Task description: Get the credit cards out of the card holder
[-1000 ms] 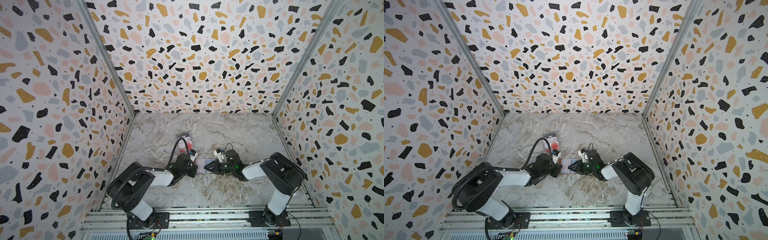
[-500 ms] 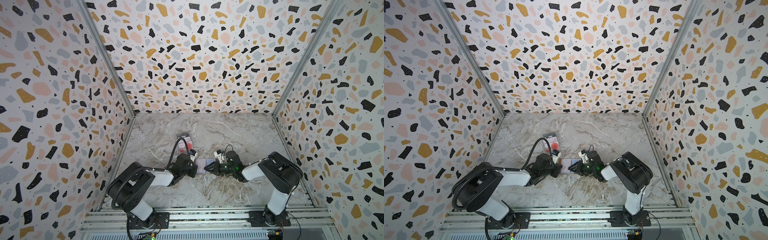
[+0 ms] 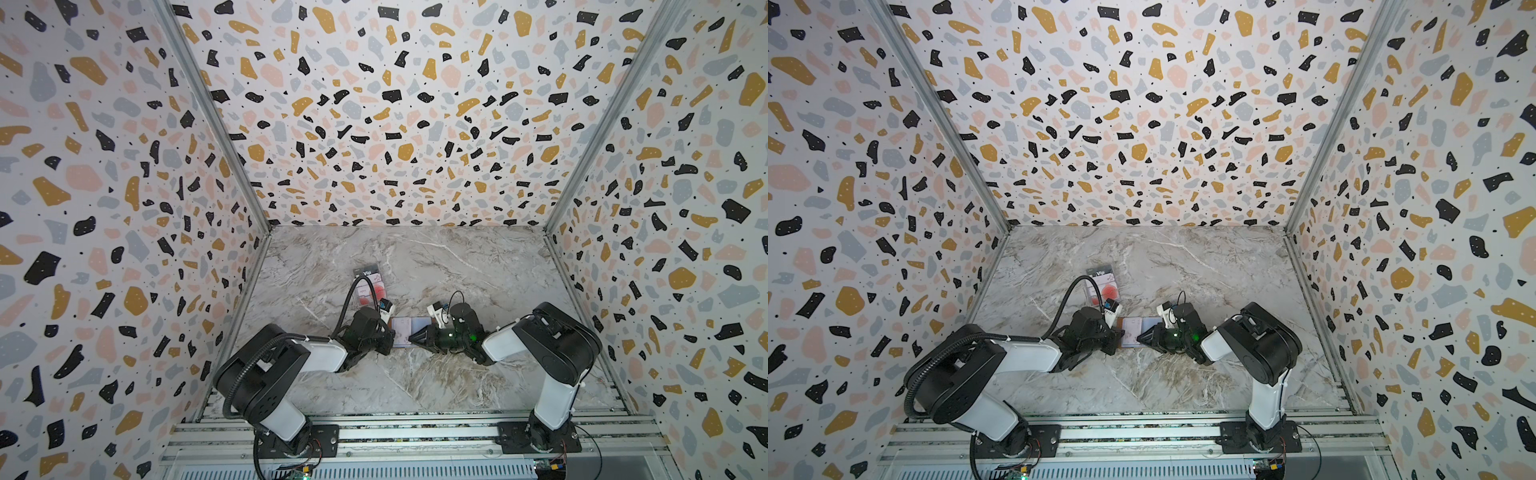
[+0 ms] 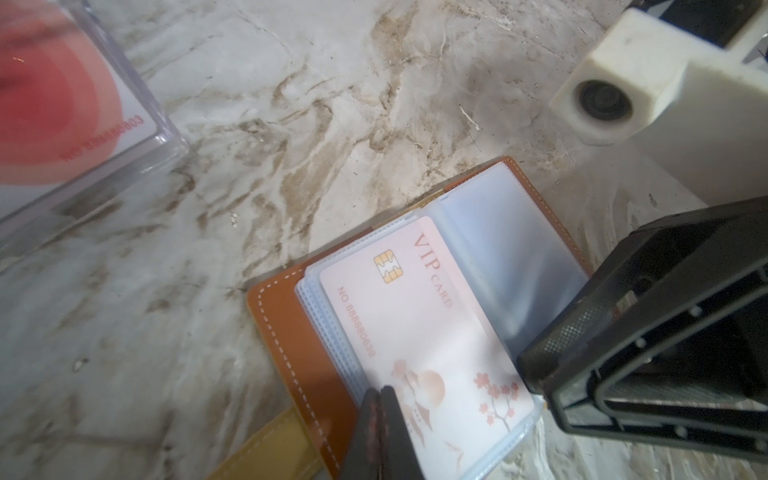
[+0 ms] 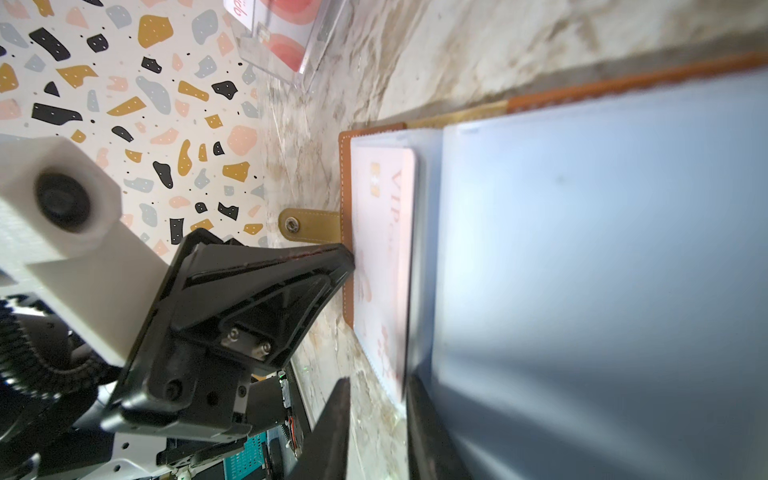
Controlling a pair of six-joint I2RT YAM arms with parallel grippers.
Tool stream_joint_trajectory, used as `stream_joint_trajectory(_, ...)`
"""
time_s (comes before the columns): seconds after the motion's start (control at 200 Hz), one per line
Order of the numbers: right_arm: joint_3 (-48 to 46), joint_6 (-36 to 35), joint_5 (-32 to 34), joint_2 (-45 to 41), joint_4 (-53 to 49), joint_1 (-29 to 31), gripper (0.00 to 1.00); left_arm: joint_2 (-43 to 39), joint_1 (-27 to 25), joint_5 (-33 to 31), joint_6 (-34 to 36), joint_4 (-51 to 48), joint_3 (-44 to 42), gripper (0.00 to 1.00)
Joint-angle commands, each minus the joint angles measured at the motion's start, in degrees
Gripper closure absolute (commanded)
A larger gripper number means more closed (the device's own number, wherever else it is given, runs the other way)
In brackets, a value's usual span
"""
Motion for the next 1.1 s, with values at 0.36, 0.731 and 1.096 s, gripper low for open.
stream_joint_trajectory(0.36, 1.34, 1.16, -1.64, 3.38, 2.8, 0.74, 0.74, 2.2, -0.32, 0.06, -0.33, -4.13, -2.14, 0.93)
stream_joint_trajectory(0.731, 1.67, 5.1, -3.73, 5.44, 10.83, -0.21, 0.73, 2.16, -0.32, 0.32, -0.63, -3.72, -2.51, 0.93)
stream_joint_trajectory(1.096, 7.06, 0.26, -3.31, 5.14, 2.05, -0.64, 0.73, 1.77, -0.32, 0.38, -0.95, -3.12, -3.12, 0.93)
